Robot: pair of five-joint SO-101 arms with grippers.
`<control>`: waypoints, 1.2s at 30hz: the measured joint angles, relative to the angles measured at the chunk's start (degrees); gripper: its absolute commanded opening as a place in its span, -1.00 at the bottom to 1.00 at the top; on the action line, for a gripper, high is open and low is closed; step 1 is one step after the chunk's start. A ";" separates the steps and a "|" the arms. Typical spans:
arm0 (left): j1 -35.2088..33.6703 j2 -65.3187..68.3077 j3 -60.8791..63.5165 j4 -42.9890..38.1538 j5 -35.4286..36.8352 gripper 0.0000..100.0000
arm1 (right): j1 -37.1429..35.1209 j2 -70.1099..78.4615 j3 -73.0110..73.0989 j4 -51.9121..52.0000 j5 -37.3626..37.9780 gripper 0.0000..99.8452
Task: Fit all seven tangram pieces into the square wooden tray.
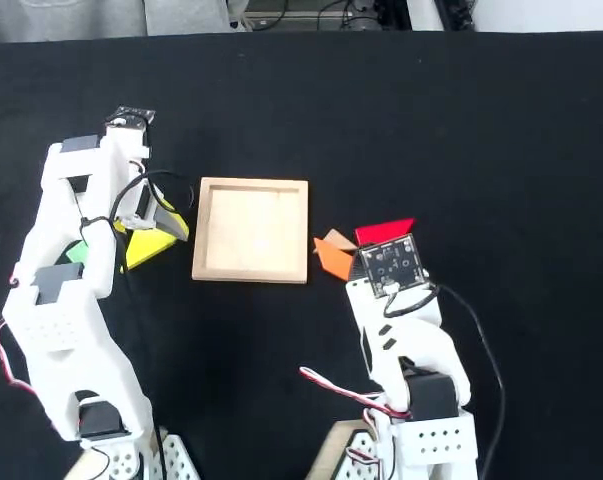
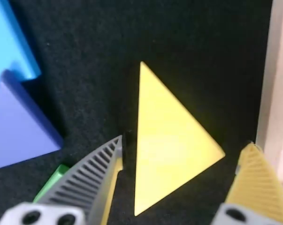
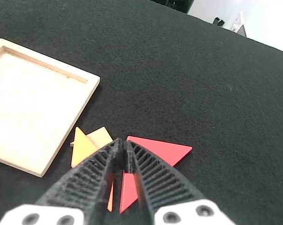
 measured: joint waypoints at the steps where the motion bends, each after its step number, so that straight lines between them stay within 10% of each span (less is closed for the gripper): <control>1: 0.00 0.26 0.00 0.00 0.00 -0.25 | 0.00 0.00 0.00 0.00 0.00 -0.98; 36: 0.79 10.37 -12.84 7.91 -3.08 -0.61 | 0.00 0.00 0.00 0.00 0.00 -0.98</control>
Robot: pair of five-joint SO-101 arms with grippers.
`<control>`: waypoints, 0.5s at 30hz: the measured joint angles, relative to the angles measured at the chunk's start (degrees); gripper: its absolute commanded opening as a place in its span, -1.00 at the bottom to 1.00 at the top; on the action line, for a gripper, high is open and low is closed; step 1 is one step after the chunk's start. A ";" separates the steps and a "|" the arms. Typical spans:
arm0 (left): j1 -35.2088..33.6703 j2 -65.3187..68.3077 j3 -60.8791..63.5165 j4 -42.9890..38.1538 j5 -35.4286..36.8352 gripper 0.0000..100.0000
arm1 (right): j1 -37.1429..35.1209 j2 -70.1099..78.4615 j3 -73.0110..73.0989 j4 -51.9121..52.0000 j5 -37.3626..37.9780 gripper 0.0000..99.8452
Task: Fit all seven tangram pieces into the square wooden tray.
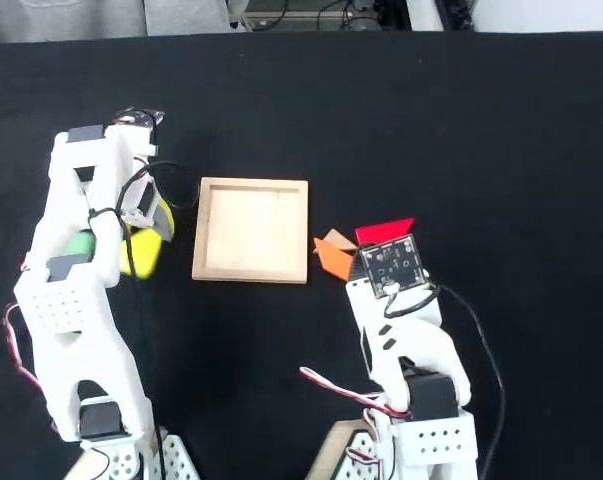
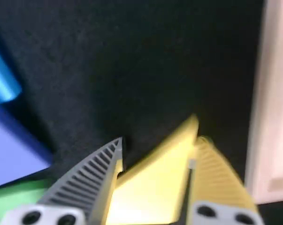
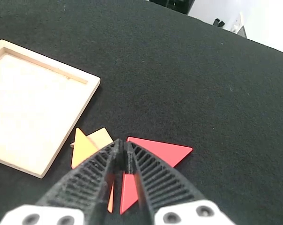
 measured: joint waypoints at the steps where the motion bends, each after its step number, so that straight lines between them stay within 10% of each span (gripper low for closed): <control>1: 0.53 0.00 -0.09 0.09 -0.18 -0.60 | 0.00 0.00 0.00 0.00 0.00 -0.98; 15: 0.09 -6.95 -7.21 10.37 -8.00 -0.39 | 0.00 0.00 0.00 0.00 0.00 -0.98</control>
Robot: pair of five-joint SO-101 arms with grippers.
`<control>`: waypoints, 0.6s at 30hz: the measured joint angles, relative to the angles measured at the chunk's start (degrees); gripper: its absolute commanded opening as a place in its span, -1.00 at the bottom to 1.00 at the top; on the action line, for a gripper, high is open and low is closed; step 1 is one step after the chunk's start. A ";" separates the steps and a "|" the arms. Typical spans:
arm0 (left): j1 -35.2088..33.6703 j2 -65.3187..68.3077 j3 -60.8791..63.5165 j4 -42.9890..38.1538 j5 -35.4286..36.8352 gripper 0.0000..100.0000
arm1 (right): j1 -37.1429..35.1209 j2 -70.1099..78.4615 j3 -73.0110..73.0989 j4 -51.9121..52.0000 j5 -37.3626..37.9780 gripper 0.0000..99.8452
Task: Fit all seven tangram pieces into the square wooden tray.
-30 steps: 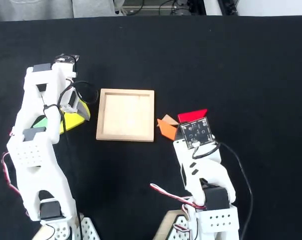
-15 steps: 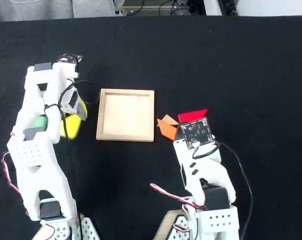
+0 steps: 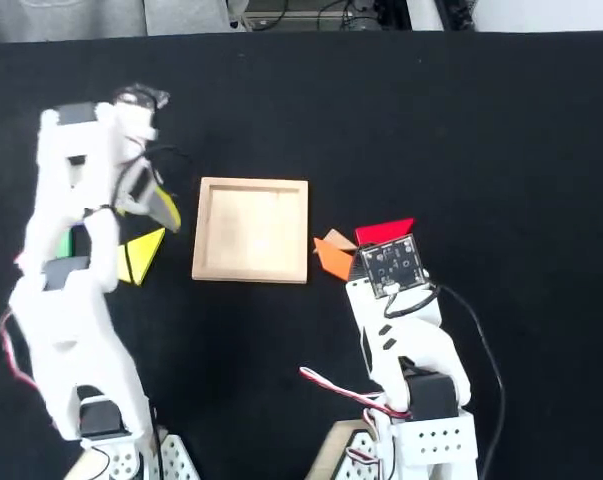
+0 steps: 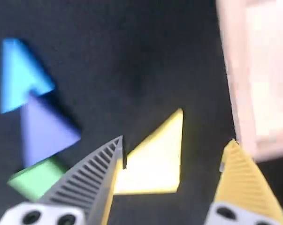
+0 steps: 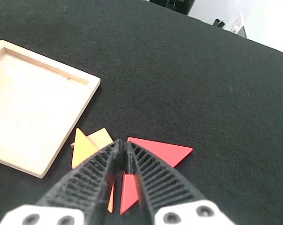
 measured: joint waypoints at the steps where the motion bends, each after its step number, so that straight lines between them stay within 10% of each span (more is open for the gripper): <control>1: -0.53 -2.46 -0.44 2.20 -3.60 -0.41 | 0.00 0.00 0.00 0.00 0.00 -0.98; 8: -4.75 -18.02 5.54 10.02 -28.57 -0.35 | 0.00 0.00 0.00 0.00 0.00 -0.98; 18: -4.57 -29.54 37.80 -7.30 -37.89 -0.34 | 0.00 0.00 0.00 0.00 0.00 -0.98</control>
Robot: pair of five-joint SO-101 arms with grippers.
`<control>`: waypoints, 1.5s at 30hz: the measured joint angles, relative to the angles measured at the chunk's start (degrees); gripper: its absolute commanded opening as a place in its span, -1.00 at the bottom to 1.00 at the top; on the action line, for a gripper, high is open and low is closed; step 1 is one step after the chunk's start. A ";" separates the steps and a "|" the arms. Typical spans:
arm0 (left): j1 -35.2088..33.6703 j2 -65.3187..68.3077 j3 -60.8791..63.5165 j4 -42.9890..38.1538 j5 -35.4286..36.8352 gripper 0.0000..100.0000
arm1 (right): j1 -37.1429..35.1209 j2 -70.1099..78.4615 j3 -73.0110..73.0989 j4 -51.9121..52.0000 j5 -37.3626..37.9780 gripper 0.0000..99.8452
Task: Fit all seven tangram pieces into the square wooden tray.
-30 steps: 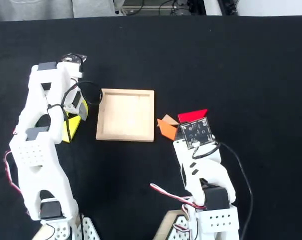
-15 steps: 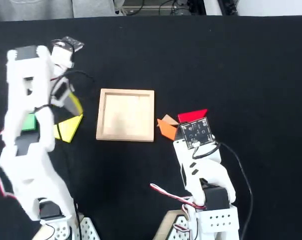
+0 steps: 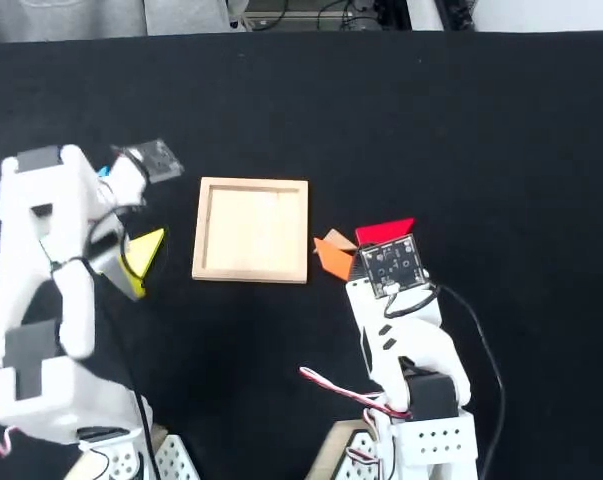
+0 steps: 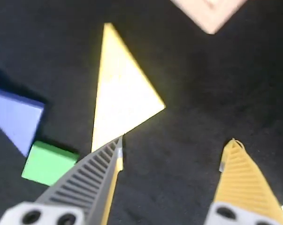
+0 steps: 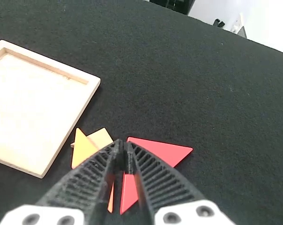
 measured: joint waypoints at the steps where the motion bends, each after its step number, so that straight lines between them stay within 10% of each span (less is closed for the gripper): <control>1: 0.26 -1.67 2.29 -2.02 -0.35 -0.34 | 0.00 0.00 0.00 0.00 0.00 -0.98; 9: 0.35 -6.07 10.46 -17.67 -4.66 -0.26 | 0.00 0.00 0.00 0.00 0.00 -0.98; 45: 0.35 15.91 2.20 -23.56 -12.13 -0.44 | 0.00 0.00 0.00 0.00 0.09 -0.98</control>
